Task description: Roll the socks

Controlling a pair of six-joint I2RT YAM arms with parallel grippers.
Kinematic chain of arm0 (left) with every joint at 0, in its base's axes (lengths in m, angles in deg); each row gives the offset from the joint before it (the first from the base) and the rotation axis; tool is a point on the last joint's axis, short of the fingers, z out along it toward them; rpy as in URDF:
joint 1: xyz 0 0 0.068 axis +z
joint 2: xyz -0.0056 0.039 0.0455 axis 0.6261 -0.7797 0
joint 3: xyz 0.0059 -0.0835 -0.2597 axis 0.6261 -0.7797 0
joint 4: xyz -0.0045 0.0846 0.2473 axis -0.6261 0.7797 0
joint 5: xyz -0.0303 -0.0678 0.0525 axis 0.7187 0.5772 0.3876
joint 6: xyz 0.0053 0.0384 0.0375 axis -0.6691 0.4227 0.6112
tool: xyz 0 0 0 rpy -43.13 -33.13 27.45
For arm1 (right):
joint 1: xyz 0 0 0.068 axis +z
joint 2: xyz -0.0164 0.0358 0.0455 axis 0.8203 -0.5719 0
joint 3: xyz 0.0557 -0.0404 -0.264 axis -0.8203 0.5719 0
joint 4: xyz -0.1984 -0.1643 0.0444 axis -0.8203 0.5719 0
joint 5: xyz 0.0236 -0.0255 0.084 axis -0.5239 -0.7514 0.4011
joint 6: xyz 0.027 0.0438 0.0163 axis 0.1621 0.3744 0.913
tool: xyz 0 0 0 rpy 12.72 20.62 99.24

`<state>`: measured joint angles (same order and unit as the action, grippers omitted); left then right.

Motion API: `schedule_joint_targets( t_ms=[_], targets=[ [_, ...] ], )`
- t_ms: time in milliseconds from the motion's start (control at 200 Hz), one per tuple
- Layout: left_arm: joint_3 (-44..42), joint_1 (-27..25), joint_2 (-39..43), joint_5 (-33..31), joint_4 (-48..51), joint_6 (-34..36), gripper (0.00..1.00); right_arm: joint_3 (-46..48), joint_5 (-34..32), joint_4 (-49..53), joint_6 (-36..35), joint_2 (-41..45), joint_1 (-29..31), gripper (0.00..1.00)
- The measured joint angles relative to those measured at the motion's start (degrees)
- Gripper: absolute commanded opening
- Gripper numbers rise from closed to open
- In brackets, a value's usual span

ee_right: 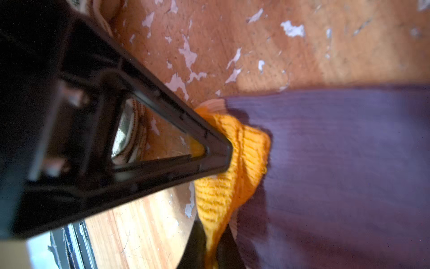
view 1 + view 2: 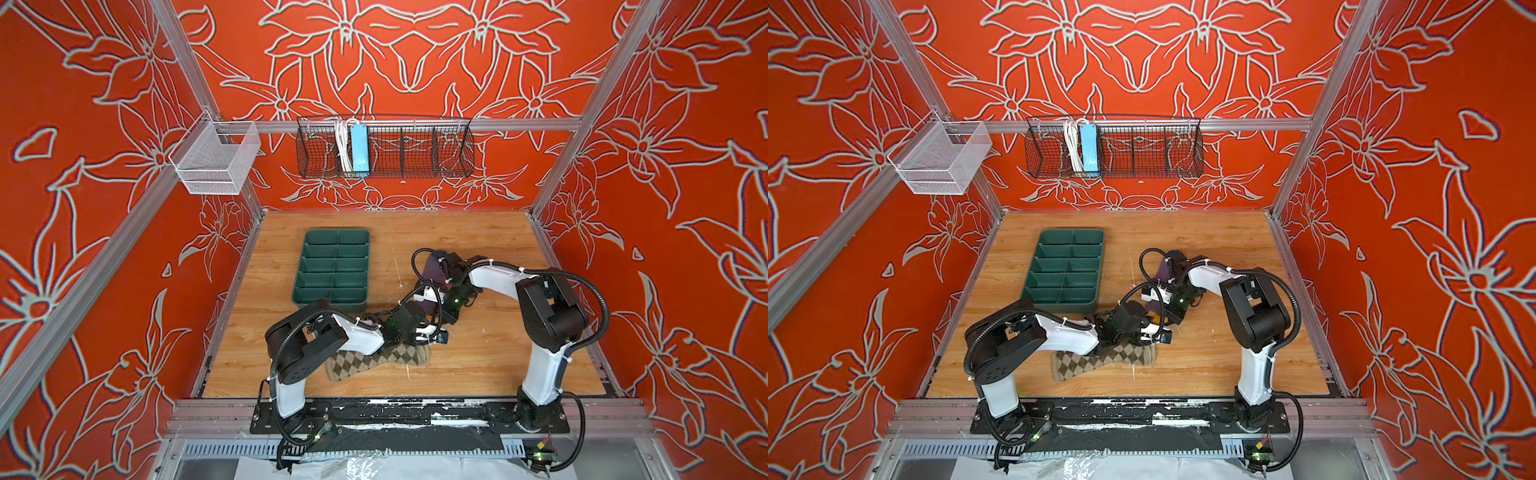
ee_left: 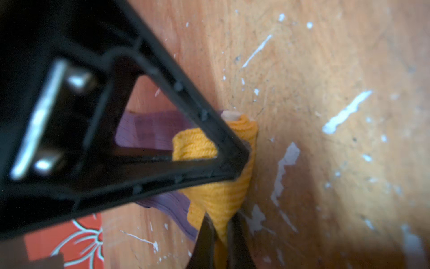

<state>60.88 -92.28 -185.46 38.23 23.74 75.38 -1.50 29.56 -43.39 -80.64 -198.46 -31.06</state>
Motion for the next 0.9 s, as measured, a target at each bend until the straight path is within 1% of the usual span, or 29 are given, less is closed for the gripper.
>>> schedule_joint_targets(
  t_ms=[175, 250, 305, 335, 350, 490, 630, 701, 771, 851, 901],
  targets=[
    [1.05, 0.2, -0.31, -0.96, 1.31, -0.76, 0.0, 0.46, 0.02, -0.72, 0.17, 0.63, -0.35, 0.26],
    [1.73, 0.42, -0.24, -0.68, 2.82, -1.36, 0.0, 1.68, -0.39, -1.77, 0.61, 2.23, -0.83, 0.38],
    [2.12, 0.63, 0.04, -0.26, 4.17, -1.88, 0.0, 2.86, -0.48, -2.6, 1.79, 4.42, -1.75, 0.53],
    [2.27, 0.79, 0.33, -0.02, 5.11, -2.1, 0.0, 3.39, -0.5, -3.1, 2.71, 5.66, -2.43, 0.56],
    [2.4, 0.94, 0.52, 0.09, 5.88, -2.16, 0.0, 3.72, -0.52, -3.56, 2.27, 6.4, -2.91, 0.56],
    [4.48, 1.79, 1.73, 2.27, 12.98, -3.58, 0.0, 5.62, -0.31, -8.2, 6.54, 14.23, -8.55, 0.57],
    [9.44, 2.56, 1.77, 5.62, 22.99, -5.38, 0.0, 7.69, -1.4, -16.59, 14.75, 22.18, -14.05, 0.57],
    [12.98, 3.13, 1.57, 7.93, 29.7, -6.71, 0.0, 8.9, -4.13, -21.29, 19.69, 25.88, -16.15, 0.57],
    [16.96, 3.72, 0.94, 10.34, 35.78, -8.11, 0.0, 10.56, -8.48, -25.66, 23.74, 30.08, -17.49, 0.57],
    [22.03, 4.74, -0.66, 13.4, 42.21, -10.08, 0.0, 12.96, -13.51, -29.68, 26.45, 35.89, -17.68, 0.57],
    [25.07, 5.49, -1.92, 15.3, 45.97, -11.21, 0.0, 14.56, -15.21, -31.74, 27.04, 40.19, -17.68, 0.57]
  ],
)
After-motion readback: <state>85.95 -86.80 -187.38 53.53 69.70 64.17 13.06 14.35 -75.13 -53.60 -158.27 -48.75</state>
